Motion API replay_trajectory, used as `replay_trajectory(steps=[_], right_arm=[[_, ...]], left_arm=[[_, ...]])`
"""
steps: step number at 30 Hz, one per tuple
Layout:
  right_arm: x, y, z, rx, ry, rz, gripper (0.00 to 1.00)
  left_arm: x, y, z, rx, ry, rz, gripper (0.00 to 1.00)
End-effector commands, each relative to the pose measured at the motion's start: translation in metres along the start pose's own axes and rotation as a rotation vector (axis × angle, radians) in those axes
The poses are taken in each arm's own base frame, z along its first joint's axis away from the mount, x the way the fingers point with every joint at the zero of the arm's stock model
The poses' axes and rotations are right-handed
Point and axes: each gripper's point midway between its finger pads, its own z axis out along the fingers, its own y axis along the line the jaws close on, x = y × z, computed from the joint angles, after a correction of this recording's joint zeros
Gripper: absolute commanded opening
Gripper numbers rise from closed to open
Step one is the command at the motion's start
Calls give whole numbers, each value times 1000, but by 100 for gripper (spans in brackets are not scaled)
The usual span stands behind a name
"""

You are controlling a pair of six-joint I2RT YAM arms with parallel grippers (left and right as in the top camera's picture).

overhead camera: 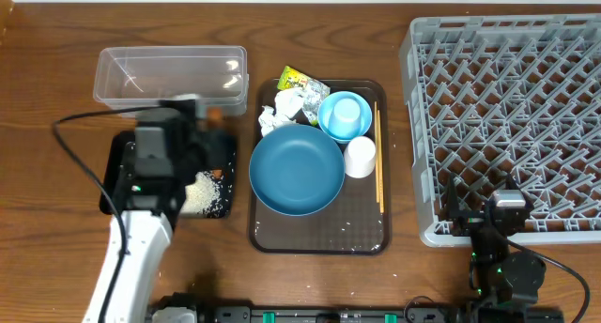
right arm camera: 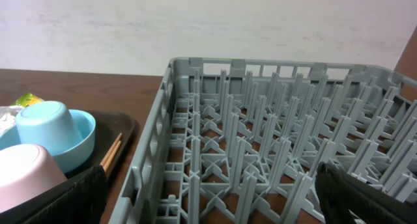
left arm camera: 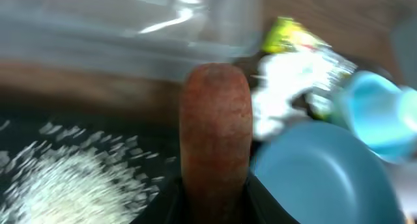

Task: Sort waste into correct bins and load items into the dishwasher rack
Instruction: 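Carry the carrot left and drop it onto the black tray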

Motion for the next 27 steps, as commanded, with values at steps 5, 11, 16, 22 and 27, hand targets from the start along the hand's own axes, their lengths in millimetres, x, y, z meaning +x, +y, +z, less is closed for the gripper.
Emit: replay_trajectory(steps=[5, 11, 16, 22, 27], right_arm=[[1, -3, 0, 13, -1, 15, 99], [1, -3, 0, 13, -1, 15, 99], [1, -3, 0, 13, -1, 15, 99], [1, -3, 0, 13, -1, 15, 99], [1, -3, 0, 13, -1, 15, 99]], left_arm=[[19, 66, 31, -135, 112, -307, 25], [39, 84, 47, -180, 183, -402, 35], [39, 84, 47, -180, 184, -402, 39], [34, 77, 43, -143, 170, -399, 39], [9, 46, 20, -3, 93, -419, 40]])
